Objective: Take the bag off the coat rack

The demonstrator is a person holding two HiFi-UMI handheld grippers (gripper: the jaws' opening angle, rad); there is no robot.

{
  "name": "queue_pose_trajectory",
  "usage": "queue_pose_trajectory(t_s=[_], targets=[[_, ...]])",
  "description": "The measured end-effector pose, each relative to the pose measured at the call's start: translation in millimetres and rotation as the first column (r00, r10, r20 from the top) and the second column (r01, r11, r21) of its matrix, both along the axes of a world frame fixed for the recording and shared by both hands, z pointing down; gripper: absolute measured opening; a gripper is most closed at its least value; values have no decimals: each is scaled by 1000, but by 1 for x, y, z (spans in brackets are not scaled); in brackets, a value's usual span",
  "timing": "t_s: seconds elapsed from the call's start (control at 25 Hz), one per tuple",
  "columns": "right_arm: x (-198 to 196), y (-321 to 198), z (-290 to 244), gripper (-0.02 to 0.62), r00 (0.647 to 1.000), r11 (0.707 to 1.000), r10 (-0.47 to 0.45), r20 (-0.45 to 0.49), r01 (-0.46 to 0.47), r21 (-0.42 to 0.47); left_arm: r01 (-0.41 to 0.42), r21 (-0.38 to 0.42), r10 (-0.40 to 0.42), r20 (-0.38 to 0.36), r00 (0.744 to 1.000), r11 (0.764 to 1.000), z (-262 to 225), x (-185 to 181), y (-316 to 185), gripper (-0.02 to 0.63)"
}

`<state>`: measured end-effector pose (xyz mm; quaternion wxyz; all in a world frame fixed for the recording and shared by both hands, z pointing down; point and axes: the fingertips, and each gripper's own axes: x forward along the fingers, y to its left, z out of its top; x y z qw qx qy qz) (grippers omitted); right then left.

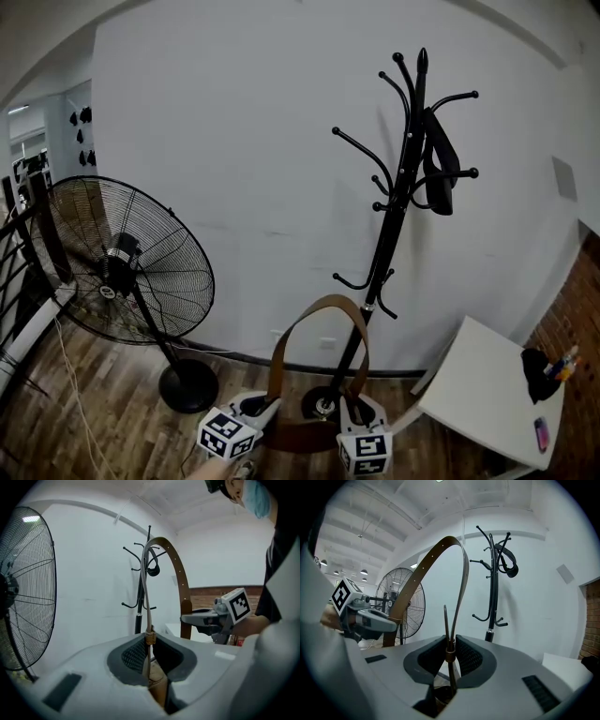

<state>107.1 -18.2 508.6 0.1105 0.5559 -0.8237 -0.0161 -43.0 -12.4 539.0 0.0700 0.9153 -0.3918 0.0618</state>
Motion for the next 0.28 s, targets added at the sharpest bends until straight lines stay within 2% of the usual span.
queue_pose_trajectory(t_s=[0.28], targets=[[4, 10, -1, 57, 1000, 1000, -22, -1, 22, 1, 13, 1, -13, -1, 1000, 1000, 5, 7, 11, 38]])
